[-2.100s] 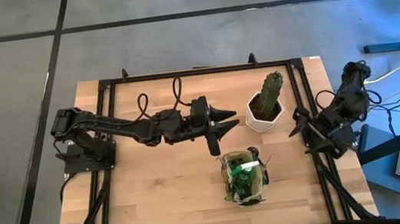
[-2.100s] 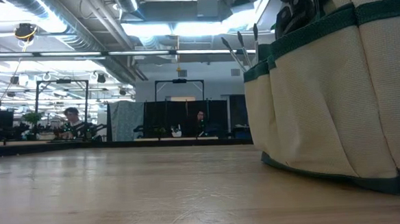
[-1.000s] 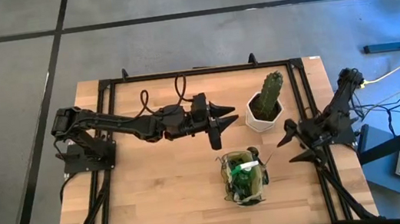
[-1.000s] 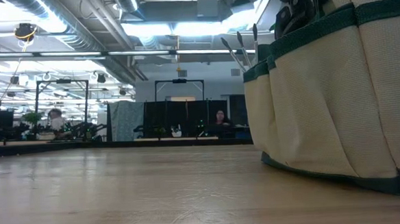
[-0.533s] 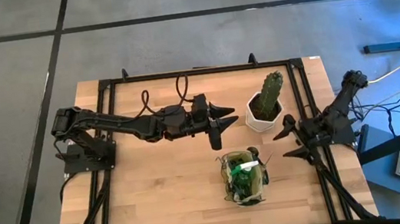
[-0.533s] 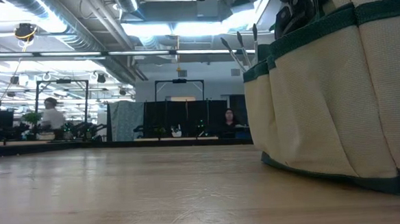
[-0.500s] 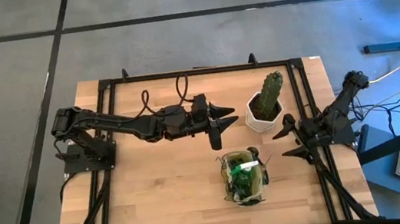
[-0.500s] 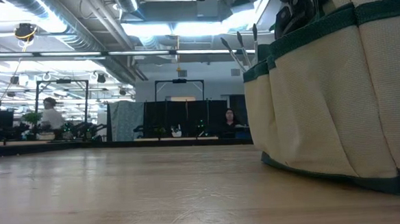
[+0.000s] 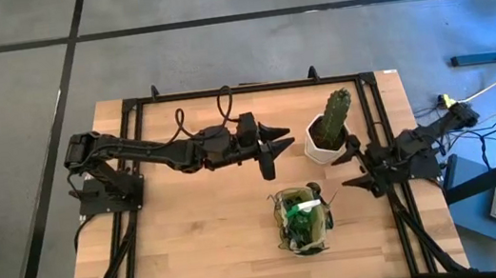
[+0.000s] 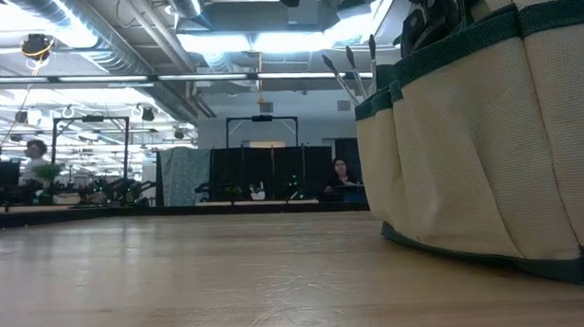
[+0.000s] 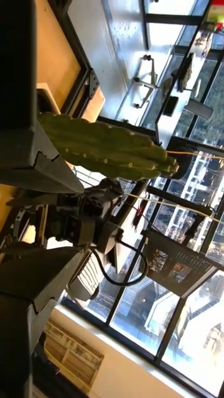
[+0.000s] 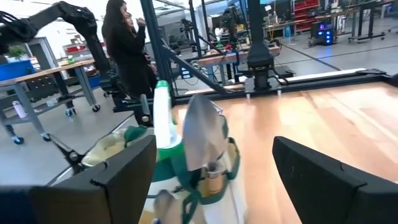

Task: Pick & Place Garden tools in Gardening bag
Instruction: Return to Home Position

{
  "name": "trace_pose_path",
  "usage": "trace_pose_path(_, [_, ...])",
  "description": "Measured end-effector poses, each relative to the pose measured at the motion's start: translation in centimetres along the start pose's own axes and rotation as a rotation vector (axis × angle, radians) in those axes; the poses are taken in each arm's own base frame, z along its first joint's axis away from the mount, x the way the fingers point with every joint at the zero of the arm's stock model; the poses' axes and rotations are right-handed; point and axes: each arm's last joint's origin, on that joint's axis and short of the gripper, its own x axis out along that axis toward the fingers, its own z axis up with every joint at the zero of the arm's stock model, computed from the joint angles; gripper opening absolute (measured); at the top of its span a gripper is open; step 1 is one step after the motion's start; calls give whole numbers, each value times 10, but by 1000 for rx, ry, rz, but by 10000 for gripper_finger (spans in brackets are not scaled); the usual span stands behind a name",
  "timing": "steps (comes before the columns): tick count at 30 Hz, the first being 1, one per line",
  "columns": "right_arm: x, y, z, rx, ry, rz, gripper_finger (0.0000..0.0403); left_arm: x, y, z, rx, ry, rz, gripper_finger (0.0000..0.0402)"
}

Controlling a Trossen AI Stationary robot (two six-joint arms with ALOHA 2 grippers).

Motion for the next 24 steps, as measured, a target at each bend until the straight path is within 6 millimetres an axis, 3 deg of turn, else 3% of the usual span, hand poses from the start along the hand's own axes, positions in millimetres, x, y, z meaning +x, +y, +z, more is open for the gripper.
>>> trace_pose_path(15, [2,-25,1,-12,20,-109,323,0,0,0,0,0,0,145])
trace_pose_path(24, [4,-29,0,23,37,-147,323,0,-1,-1,3,9,0,145])
